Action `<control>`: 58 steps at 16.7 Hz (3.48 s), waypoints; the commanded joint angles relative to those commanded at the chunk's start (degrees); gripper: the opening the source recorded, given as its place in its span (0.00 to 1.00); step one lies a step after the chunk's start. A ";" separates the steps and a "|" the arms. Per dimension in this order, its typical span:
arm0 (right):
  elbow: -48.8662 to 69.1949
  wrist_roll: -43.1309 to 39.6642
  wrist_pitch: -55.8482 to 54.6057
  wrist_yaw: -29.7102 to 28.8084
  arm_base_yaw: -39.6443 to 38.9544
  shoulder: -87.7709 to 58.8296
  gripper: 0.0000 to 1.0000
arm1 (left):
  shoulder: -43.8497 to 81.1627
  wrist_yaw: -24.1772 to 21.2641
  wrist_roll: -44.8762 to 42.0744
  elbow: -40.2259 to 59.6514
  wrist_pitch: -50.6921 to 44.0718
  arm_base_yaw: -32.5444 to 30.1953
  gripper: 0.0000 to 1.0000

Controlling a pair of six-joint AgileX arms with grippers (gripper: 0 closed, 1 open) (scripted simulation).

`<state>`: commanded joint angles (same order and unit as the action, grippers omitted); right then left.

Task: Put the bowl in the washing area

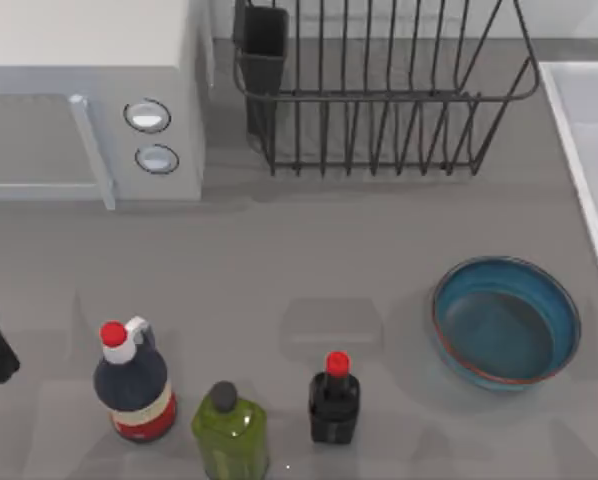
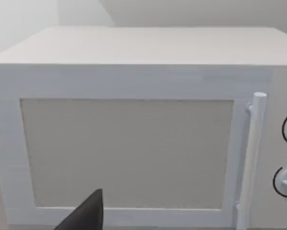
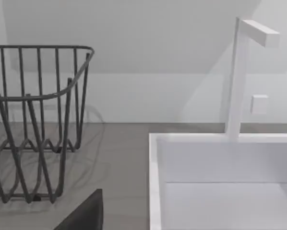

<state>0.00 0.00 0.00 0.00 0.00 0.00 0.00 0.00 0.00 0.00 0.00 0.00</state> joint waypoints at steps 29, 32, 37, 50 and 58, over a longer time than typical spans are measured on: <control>77.31 15.22 68.74 -0.03 -14.51 -98.58 1.00 | 0.00 0.00 0.00 0.00 0.00 0.00 1.00; 77.14 15.16 68.60 -0.02 -14.21 -98.41 1.00 | 0.00 0.00 0.00 0.00 0.00 0.00 1.00; 72.25 15.16 61.86 -0.03 -14.43 -100.52 1.00 | 0.00 0.00 0.00 0.00 0.00 0.00 1.00; 61.92 15.51 46.32 -0.05 -14.69 -105.61 0.85 | 0.00 0.00 0.00 0.00 0.00 0.00 1.00; 61.92 15.51 46.32 -0.05 -14.69 -105.61 0.25 | 0.00 0.00 0.00 0.00 0.00 0.00 1.00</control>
<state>61.92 15.51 46.32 -0.05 -14.69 -105.61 0.00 0.00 0.00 0.00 0.00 0.00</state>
